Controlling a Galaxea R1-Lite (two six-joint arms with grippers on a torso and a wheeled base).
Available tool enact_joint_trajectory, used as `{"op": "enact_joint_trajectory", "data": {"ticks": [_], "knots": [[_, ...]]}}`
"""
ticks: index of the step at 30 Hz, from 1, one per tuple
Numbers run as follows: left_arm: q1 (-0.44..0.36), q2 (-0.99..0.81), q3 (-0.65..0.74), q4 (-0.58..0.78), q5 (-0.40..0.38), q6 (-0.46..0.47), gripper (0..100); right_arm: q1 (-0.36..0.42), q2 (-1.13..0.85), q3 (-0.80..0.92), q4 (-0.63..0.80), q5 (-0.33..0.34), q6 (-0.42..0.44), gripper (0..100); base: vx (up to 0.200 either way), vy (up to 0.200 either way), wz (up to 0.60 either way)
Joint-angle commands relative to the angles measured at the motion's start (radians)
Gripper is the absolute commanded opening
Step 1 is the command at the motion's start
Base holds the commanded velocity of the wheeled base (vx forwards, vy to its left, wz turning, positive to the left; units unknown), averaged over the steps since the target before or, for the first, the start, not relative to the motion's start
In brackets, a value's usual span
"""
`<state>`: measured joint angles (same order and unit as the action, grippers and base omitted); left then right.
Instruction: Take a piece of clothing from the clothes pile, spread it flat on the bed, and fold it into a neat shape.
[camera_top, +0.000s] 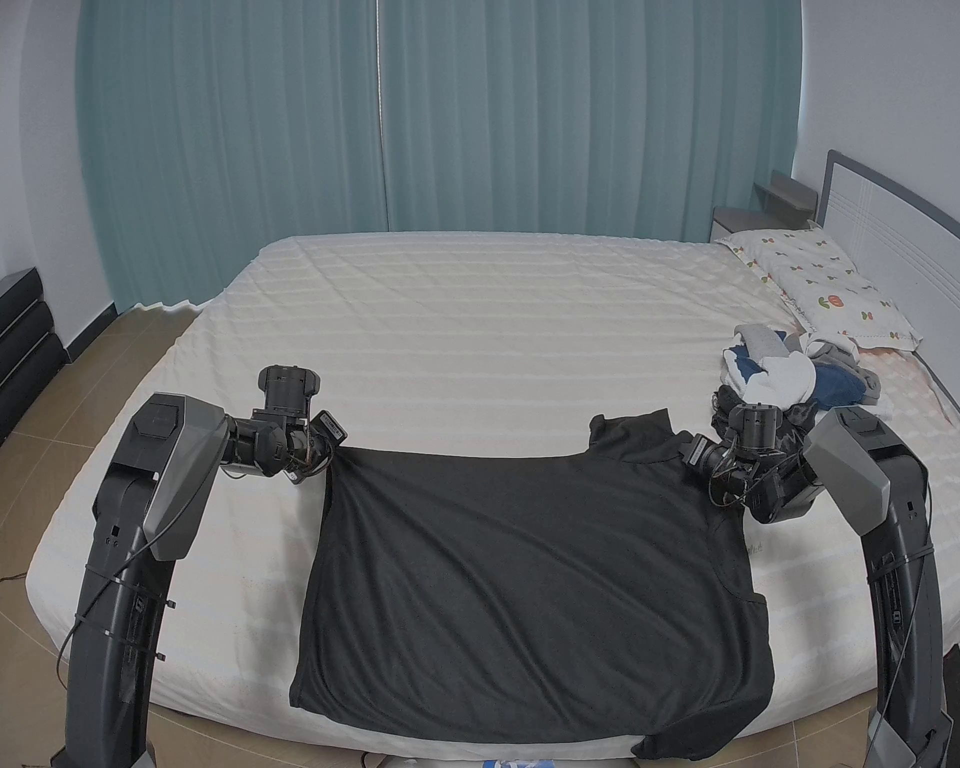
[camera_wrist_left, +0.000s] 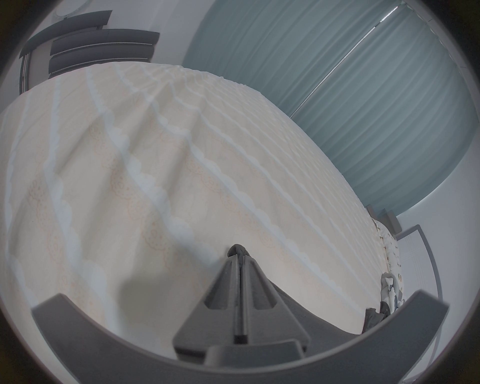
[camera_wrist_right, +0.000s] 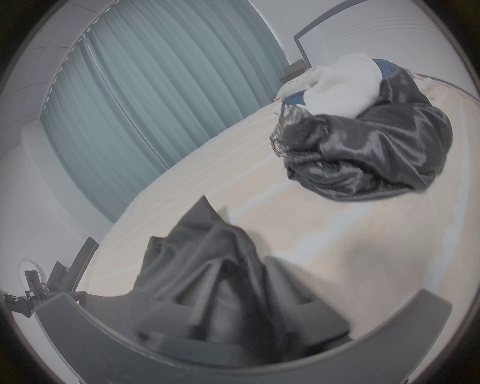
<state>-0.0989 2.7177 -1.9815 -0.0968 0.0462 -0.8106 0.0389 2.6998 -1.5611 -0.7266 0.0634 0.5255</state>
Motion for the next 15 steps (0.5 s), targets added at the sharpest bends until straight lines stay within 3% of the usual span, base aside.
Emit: {"op": "enact_joint_trajectory", "data": {"ticks": [1, 15], "knots": [[0.004, 0.001, 0.004, 0.000, 0.000, -0.002, 0, -0.002, 0.023, -0.063, 0.006, -0.004, -0.004, 0, 0.000, 0.000, 0.00], [0.004, -0.001, 0.006, 0.000, 0.001, -0.009, 0, -0.010, 0.077, -0.205, -0.004, -0.068, -0.004, 0, 0.000, 0.000, 0.00]]}}
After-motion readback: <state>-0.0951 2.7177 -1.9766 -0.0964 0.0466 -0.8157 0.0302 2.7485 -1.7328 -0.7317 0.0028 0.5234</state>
